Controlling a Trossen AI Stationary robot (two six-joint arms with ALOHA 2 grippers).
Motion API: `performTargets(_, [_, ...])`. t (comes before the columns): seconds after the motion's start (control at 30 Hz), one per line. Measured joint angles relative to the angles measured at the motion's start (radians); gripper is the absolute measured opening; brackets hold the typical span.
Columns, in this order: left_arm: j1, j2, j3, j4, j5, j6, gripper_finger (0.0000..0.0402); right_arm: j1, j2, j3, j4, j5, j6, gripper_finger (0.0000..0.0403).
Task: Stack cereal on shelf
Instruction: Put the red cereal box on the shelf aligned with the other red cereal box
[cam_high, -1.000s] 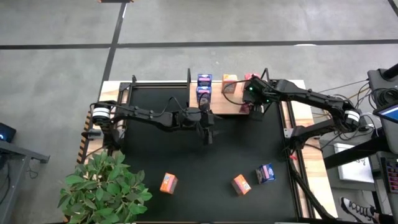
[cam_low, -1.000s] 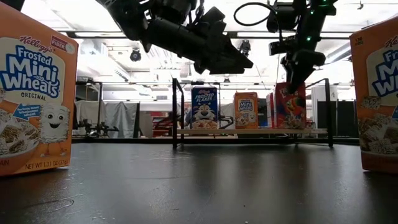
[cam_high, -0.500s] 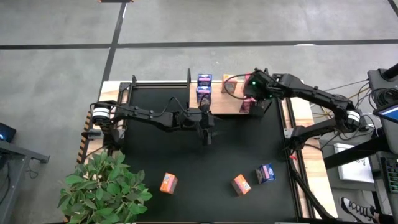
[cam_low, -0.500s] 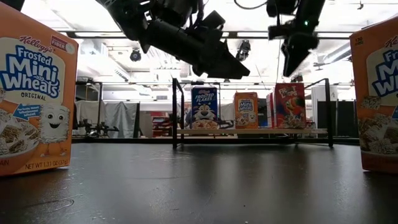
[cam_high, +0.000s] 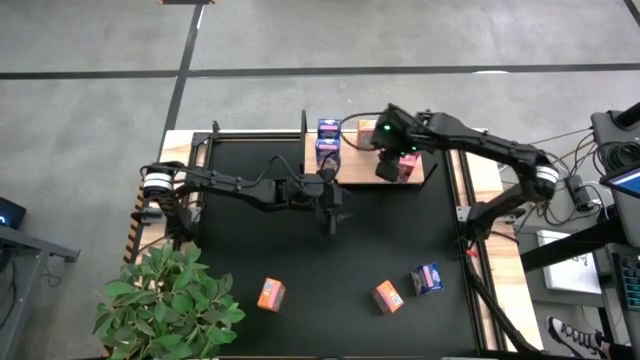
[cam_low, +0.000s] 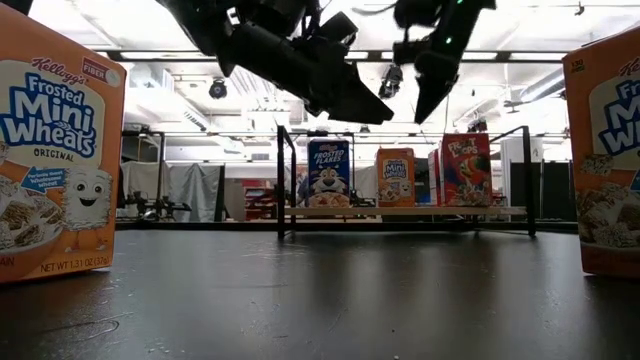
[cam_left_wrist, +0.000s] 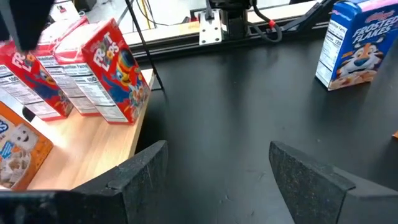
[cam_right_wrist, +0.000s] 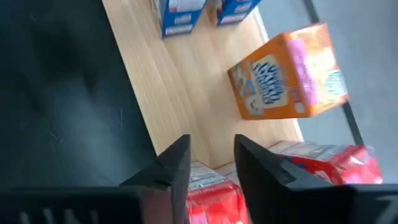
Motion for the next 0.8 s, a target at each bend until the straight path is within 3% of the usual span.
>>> performTargets(0.37, [-0.005,-0.055,-0.010,-0.065,0.000,0.018,0.0246,0.000,0.172,0.111,-0.194,0.008,-0.026,0.0038])
performTargets(0.8, [-0.005,-0.054,-0.014,-0.062,0.000,0.018,0.0225,0.000,0.178,0.110,-0.284,0.009,-0.044,0.0018])
